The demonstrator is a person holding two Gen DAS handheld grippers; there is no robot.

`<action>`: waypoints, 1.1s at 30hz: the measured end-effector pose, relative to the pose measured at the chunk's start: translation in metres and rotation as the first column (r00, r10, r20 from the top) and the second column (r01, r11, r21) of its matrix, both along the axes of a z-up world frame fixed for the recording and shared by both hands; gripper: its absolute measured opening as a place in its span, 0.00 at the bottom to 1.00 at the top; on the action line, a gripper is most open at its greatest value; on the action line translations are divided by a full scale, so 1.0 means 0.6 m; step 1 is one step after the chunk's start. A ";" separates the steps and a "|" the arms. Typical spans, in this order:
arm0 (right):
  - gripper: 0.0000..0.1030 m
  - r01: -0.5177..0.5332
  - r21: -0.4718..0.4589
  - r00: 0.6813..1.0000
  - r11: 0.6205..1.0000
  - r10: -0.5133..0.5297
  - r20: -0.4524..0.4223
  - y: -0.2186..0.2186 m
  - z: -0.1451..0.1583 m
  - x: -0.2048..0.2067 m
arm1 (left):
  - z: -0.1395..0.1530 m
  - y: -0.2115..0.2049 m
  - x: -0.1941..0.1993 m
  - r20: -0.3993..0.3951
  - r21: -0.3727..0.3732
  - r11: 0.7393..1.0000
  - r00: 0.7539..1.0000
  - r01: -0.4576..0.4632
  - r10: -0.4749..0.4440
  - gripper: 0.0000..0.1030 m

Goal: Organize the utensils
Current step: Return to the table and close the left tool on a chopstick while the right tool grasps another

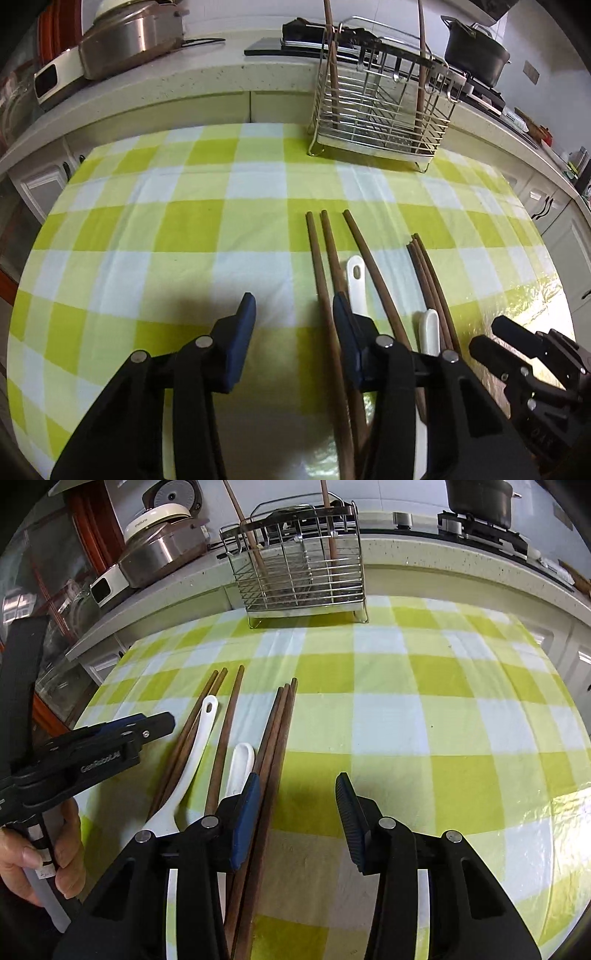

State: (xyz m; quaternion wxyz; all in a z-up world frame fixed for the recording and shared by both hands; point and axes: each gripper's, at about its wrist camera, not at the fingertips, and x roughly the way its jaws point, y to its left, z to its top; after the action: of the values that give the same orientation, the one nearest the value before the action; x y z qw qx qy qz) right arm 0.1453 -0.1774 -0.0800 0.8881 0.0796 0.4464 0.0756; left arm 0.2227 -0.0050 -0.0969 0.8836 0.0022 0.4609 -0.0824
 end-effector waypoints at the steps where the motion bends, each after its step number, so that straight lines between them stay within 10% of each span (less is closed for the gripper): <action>1: 0.41 0.000 0.002 1.000 1.000 0.000 0.000 -0.001 -0.001 0.001 | -0.001 -0.003 0.002 -0.002 0.004 1.000 1.000 0.001 -0.001 0.39; 20: 0.29 -0.036 -0.023 0.999 0.999 0.035 -0.035 0.018 -0.014 0.043 | -0.025 -0.040 0.044 -0.017 0.101 0.994 0.999 0.041 -0.040 0.08; 33: 0.23 -0.044 -0.074 0.998 0.996 0.041 -0.043 0.025 -0.014 0.056 | -0.025 -0.004 0.021 -0.012 0.024 0.998 0.998 0.062 -0.061 0.06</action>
State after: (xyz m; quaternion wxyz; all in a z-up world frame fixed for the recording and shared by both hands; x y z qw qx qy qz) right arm 0.1790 -0.1621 -0.0882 0.8791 0.0383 0.4690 0.0760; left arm 0.2356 -0.0072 -0.1120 0.8780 0.0266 0.4666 -0.1040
